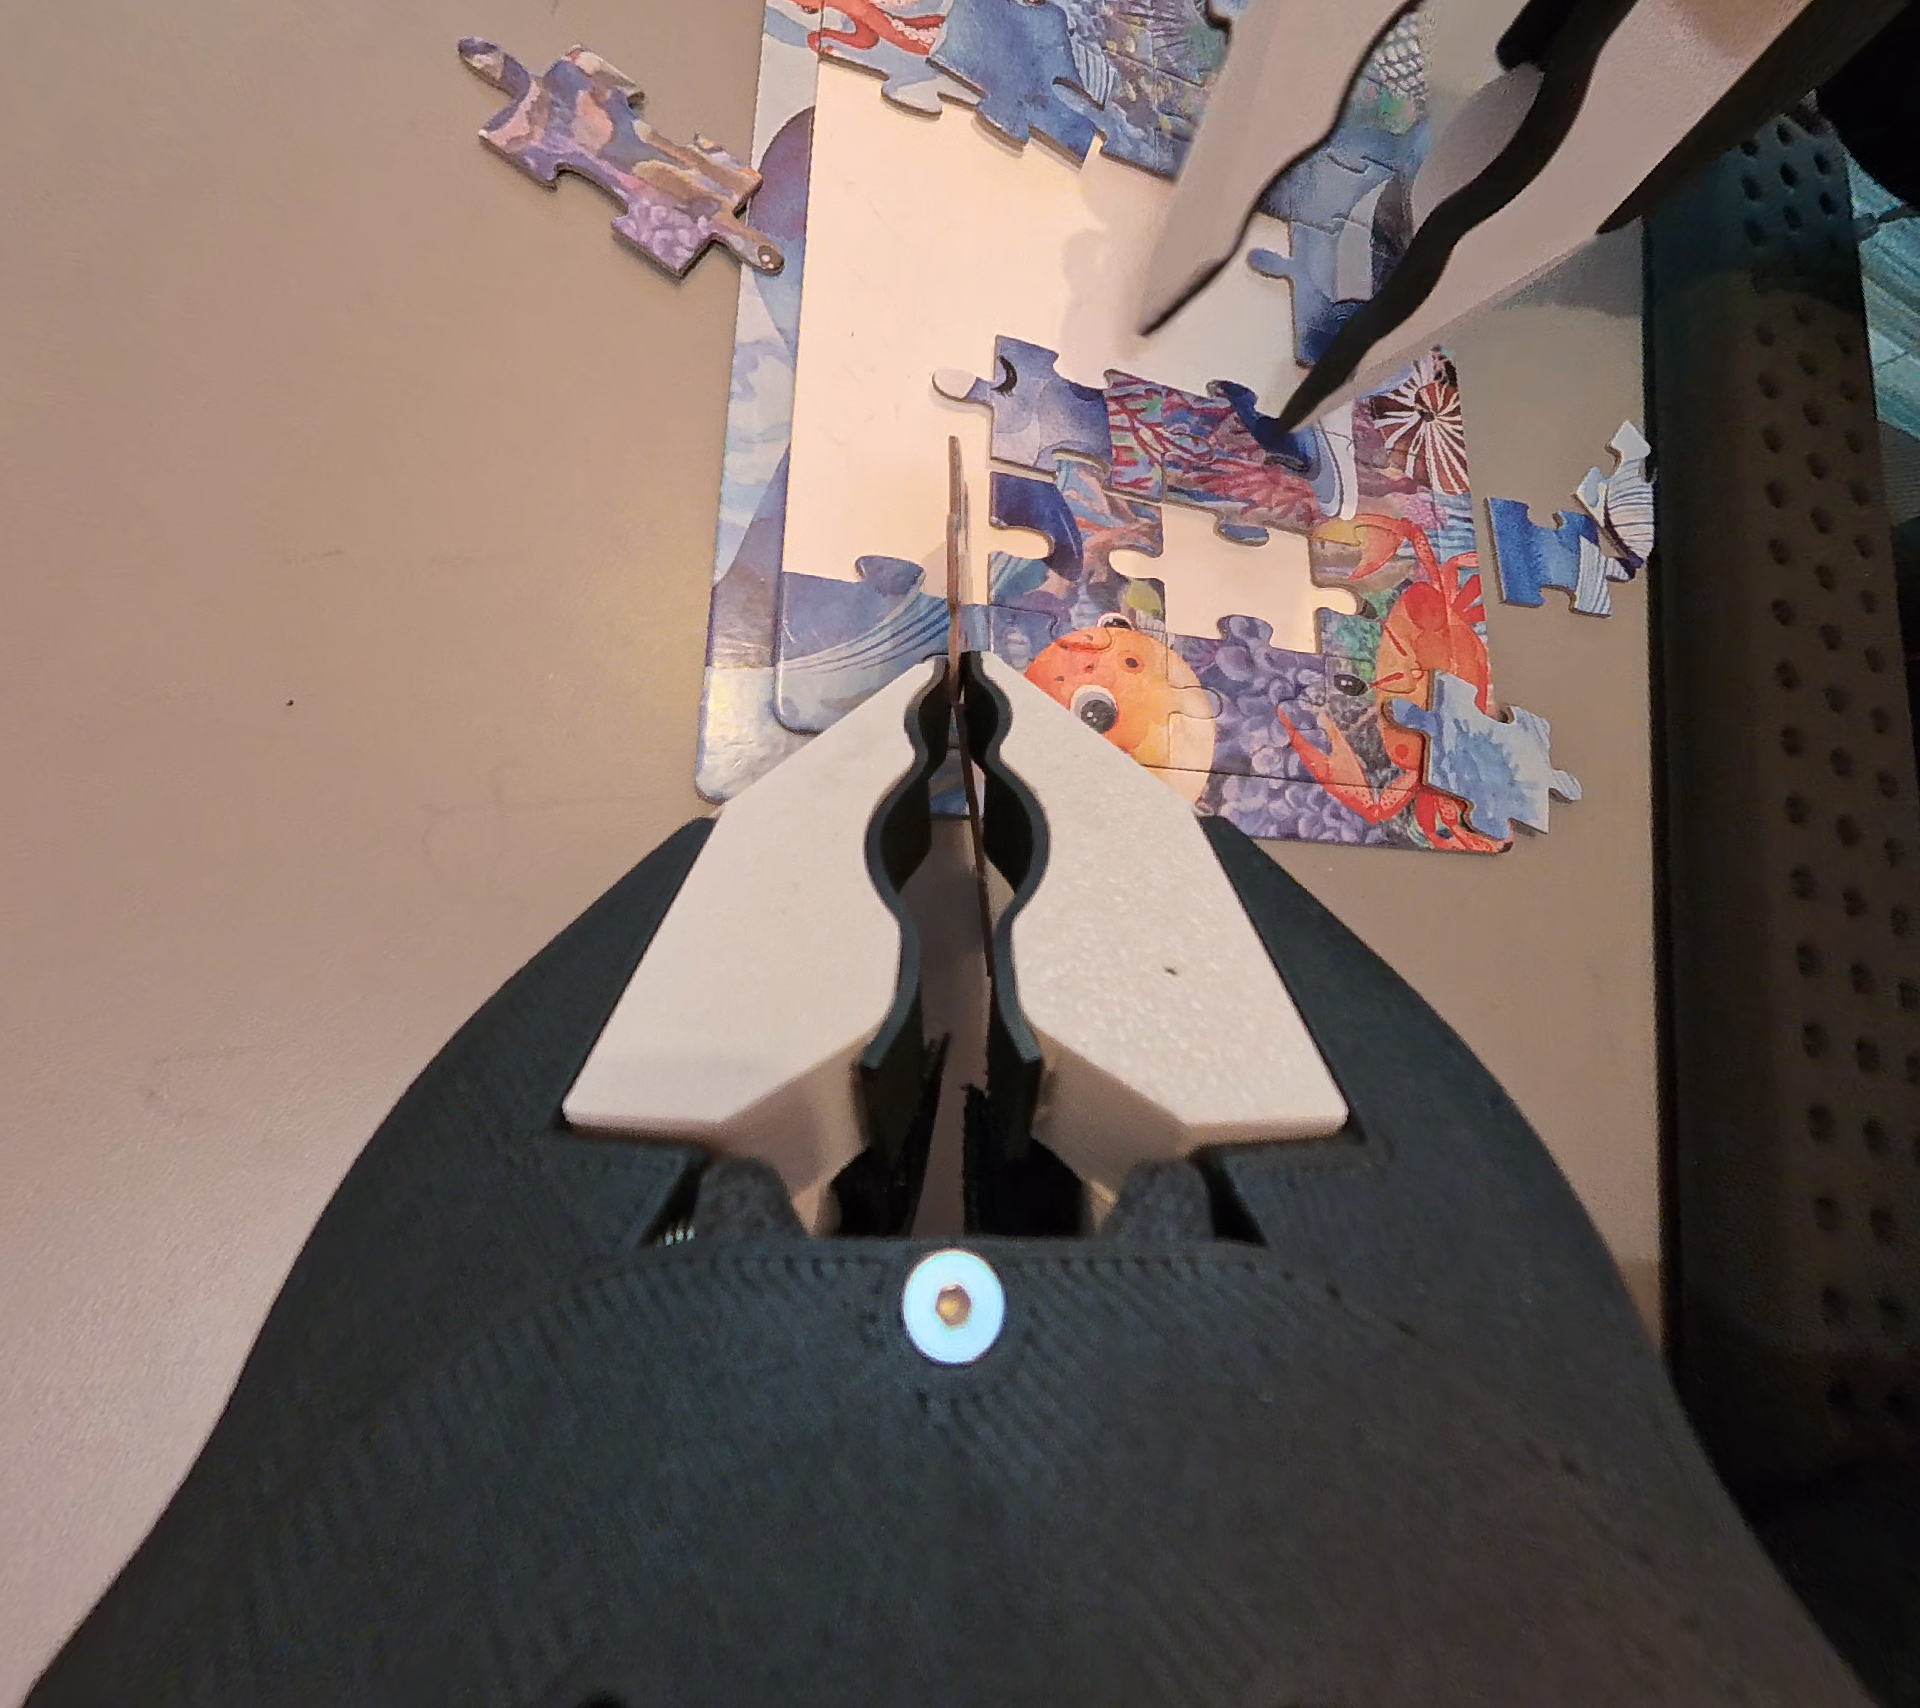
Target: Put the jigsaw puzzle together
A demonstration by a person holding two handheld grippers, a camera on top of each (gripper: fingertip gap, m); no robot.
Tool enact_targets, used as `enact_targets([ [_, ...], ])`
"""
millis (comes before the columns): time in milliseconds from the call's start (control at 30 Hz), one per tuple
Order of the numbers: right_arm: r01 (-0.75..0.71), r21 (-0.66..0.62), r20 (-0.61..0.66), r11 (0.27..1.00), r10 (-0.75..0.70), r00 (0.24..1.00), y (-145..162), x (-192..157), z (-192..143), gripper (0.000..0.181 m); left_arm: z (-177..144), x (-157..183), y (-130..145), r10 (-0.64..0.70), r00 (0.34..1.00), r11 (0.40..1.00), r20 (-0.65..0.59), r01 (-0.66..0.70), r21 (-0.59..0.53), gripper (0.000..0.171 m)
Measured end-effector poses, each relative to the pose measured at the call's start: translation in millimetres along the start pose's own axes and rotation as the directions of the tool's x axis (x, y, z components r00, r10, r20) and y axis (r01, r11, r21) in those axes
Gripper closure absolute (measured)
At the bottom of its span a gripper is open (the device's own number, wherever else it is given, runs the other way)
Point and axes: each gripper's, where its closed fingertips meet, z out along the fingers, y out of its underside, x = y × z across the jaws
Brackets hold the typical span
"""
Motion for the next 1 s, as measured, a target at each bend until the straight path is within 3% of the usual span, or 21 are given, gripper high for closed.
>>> enact_targets([
  [233,0.012,-0.015,0.065,1.0,-0.011,0.998,-2,-17,15,0.181,1,2,0,0.004,1.0,1.0,-0.004,-0.004,-0.003,0.171],
  [633,-0.018,0.021,-0.013,1.0,0.018,1.0,-13,-4,-2,0.181,-1,2,-4,0.011,1.0,1.0,-0.002,-0.011,0.013,0.171],
  [667,-0.022,0.019,-0.037,1.0,0.023,0.999,-13,0,-1,0.18,-1,3,-4,0.011,1.0,1.0,-0.002,-0.011,0.012,0.171],
  [833,-0.127,0.019,-0.075,0.992,0.128,0.989,-8,17,4,0.139,-4,8,-10,0.025,1.0,0.999,-0.016,-0.024,0.035,0.171],
  [1000,-0.196,0.061,-0.068,0.979,0.2,0.977,-9,30,6,0.129,-3,12,-13,0.04,0.999,0.999,-0.023,-0.039,0.037,0.171],
])
